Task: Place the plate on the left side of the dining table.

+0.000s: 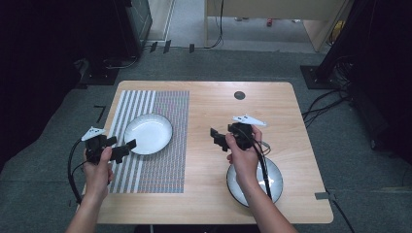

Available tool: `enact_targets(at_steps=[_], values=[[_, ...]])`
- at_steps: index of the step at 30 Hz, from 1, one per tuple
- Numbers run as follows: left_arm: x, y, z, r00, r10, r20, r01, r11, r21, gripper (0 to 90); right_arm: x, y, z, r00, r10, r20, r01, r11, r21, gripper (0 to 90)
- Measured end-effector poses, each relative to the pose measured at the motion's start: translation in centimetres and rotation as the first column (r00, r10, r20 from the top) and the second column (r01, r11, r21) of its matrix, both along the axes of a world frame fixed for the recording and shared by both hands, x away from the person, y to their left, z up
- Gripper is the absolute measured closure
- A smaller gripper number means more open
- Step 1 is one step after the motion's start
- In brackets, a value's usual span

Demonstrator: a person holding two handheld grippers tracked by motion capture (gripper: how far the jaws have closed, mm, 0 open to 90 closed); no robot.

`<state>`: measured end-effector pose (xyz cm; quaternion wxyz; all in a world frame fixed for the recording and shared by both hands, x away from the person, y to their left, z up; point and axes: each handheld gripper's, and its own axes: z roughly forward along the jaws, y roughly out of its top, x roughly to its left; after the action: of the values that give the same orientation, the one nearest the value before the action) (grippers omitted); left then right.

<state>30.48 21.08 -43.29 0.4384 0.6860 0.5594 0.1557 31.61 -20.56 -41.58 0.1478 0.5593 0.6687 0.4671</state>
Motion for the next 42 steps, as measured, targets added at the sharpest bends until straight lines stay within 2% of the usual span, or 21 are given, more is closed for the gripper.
enact_targets(at_steps=[16, 18, 25, 28, 30, 35, 37, 42], values=[[-2.4, -1.1, 0.4, 0.9988, -0.044, 0.023, 0.044, 0.999, -0.007, 12.7, -2.6, -4.9, 0.2, 0.9977, -0.062, 0.029, 0.063, 0.9977, -0.025, 26.3], [-2.7, -1.1, 0.4, 0.9987, -0.046, 0.022, 0.046, 0.9987, -0.023, 12.7, -2.9, -5.6, 0.1, 0.9972, -0.069, 0.029, 0.07, 0.9972, -0.028, 26.3], [-3.9, -0.7, 0.1, 0.9983, -0.044, 0.039, 0.044, 0.9988, -0.021, 12.7, -4.2, -8.4, -0.5, 0.994, -0.106, 0.025, 0.107, 0.9935, -0.037, 26.1], [-4.2, -0.3, -0.5, 0.9987, -0.033, 0.039, 0.033, 0.9992, -0.02, 12.7, -4.7, -9.8, -0.8, 0.9924, -0.121, 0.024, 0.122, 0.9919, -0.037, 26.2], [-4.4, 0.0, -0.9, 0.9988, -0.025, 0.042, 0.025, 0.9997, 0.0, 12.7, -5.0, -10.7, -0.9, 0.9908, -0.134, 0.022, 0.134, 0.9904, -0.034, 26.3], [-5.1, 1.2, -2.1, 0.9992, 0.015, 0.036, -0.015, 0.9999, -0.006, 12.7, -6.3, -13.5, -1.8, 0.9838, -0.178, 0.02, 0.179, 0.9823, -0.056, 26.4], [-5.4, 1.7, -2.6, 0.9984, 0.043, 0.038, -0.044, 0.9989, 0.016, 12.7, -6.5, -14.0, -2.0, 0.9827, -0.185, 0.015, 0.185, 0.9809, -0.06, 26.4], [-5.7, 2.7, -3.4, 0.9968, 0.069, 0.041, -0.07, 0.9968, 0.037, 12.7, -7.5, -16.1, -3.0, 0.9751, -0.222, 0.007, 0.222, 0.973, -0.064, 26.4]])
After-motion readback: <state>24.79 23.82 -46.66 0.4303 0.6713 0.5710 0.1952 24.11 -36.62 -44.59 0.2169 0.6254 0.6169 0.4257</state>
